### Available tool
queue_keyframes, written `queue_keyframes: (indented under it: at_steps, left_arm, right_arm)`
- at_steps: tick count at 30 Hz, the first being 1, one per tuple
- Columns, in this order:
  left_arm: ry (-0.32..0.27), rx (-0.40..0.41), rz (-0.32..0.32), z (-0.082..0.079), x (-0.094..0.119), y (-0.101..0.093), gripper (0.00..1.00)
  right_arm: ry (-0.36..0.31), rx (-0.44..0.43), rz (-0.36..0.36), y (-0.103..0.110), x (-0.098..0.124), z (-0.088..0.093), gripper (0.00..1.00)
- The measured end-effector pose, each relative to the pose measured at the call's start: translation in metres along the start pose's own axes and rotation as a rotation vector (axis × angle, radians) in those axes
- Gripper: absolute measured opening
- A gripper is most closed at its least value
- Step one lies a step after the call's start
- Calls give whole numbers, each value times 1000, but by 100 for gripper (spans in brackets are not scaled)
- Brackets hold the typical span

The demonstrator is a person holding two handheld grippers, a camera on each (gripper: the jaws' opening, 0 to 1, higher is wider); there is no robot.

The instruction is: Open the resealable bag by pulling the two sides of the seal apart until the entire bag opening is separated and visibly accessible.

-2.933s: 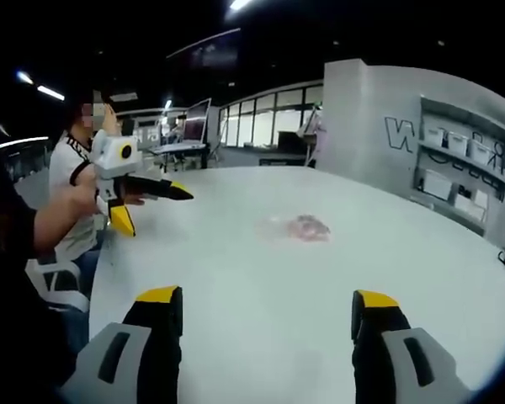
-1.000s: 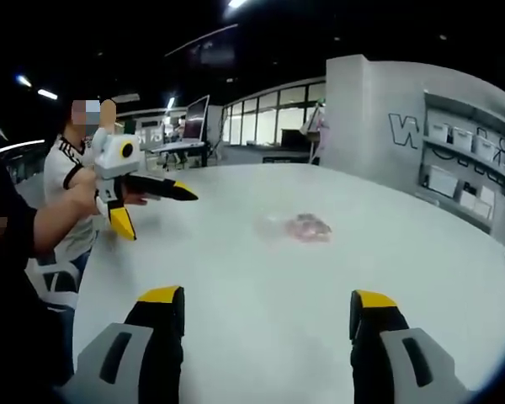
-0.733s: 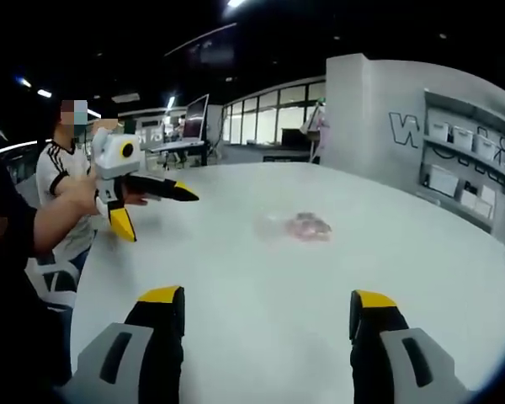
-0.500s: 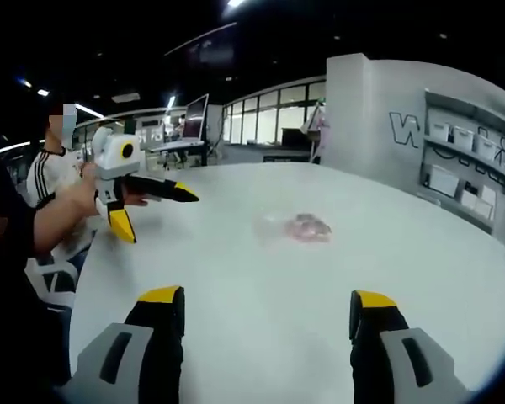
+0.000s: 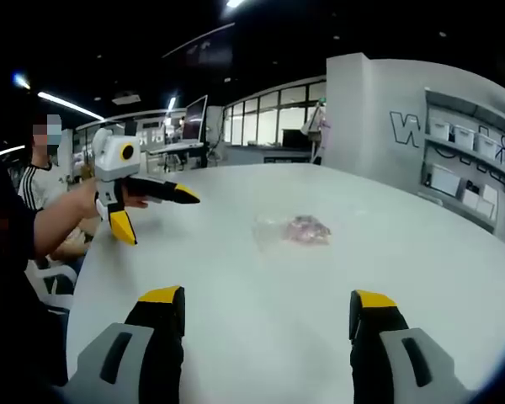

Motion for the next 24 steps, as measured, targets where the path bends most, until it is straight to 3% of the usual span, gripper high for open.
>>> queue_keyframes:
  at_steps: [24]
  left_arm:
    - [5, 8, -4, 2, -6, 8, 90]
  right_arm:
    - [3, -8, -8, -8, -10, 1, 79]
Point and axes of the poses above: the point that each gripper's makers call its tool centre point, and the gripper's own axes: x roughly backward along the fingers, y roughly to its left, z roughly out of its underside, the point moved 3 cm from there along x, roughly backward along the fingers, and after that the axes turned 8 degrees about -y, right-handed, at the moved point
